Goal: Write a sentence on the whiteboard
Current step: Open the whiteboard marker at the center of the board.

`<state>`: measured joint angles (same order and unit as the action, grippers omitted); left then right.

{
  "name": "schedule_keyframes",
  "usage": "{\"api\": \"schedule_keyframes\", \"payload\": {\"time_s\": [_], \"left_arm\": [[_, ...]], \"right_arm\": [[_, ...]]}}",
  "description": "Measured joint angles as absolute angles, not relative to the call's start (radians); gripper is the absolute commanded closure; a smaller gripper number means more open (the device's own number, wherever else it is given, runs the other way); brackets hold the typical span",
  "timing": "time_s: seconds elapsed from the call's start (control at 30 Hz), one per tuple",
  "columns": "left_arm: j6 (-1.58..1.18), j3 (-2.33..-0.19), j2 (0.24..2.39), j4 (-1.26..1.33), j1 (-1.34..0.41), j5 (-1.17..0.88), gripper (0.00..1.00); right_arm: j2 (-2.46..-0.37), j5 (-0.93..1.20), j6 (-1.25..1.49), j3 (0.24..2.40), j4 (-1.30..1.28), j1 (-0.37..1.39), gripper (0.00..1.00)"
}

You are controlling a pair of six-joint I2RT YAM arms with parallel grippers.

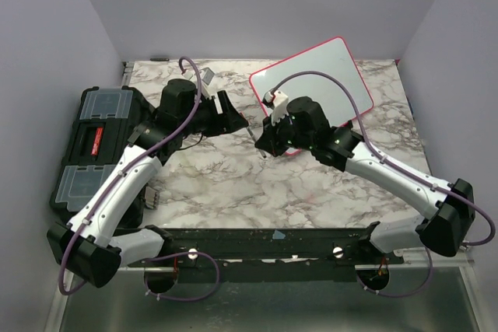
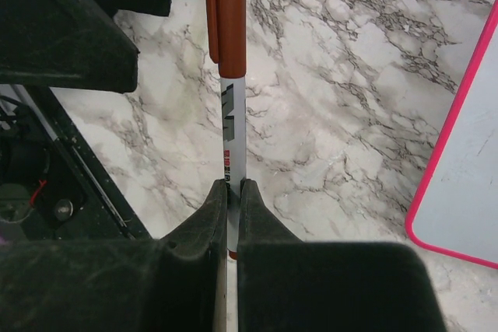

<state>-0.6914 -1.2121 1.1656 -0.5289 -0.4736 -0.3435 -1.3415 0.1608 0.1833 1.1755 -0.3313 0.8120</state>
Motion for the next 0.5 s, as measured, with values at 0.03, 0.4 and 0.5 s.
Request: {"api": "schedule_keyframes", "payload": {"time_s": [0.03,0.4,0.5], "left_arm": [[-0.696,-1.214,1.165,-0.530,-0.474,-0.335,0.33],[-0.757,-1.206,1.165,-0.521,-0.474,-0.283,0.42],[-0.770,-1.204,1.166,-0.516,-0.474,-0.281,0.44]], "right_arm": [[-1.351,0.145,0.178,1.182,-0.339,0.822,0.99],[-1.382,0.015,0.131,1.209,-0.366,0.871,0.99],[-1.388,-0.004,0.128,1.212,-0.369,0.883,0.99]]}}
